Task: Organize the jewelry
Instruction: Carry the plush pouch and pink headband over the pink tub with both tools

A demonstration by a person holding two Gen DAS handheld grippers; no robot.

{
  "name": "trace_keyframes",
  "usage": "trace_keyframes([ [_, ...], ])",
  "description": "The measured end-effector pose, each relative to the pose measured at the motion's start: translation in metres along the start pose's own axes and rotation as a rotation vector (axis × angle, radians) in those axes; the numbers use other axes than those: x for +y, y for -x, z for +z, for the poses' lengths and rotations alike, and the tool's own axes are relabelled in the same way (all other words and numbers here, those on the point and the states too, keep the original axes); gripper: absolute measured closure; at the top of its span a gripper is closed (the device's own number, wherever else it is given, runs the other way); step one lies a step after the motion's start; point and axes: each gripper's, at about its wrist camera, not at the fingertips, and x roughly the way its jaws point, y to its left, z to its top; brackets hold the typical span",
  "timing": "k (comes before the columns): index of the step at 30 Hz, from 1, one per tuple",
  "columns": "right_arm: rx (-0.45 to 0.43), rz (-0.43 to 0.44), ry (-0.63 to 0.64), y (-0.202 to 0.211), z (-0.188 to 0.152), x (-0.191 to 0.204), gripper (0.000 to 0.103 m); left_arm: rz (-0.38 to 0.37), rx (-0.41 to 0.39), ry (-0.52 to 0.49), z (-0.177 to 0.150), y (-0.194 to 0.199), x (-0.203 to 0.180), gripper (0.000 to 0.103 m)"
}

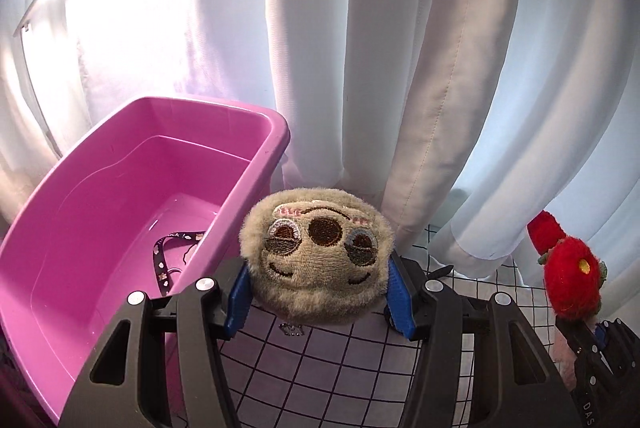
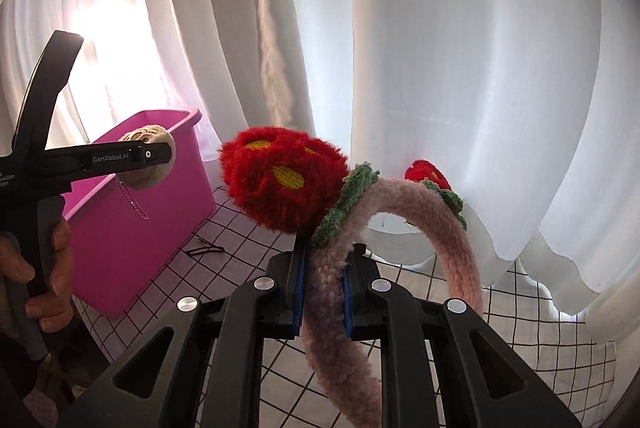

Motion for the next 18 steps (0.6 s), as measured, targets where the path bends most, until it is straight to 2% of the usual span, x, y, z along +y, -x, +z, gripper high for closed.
trace_keyframes([
  [10,-0.115,0.204,0.161,0.012,0.066,0.095,0.089,0.141,-0.084,0.082,0.036,0.058,0.072,0.048],
  [14,-0.124,0.308,0.212,-0.002,0.091,0.142,0.089,0.221,-0.108,0.122,0.047,0.073,0.115,0.048],
  [18,-0.096,0.4,0.277,-0.021,0.112,0.192,0.089,0.299,-0.097,0.172,0.053,0.077,0.166,0.048],
])
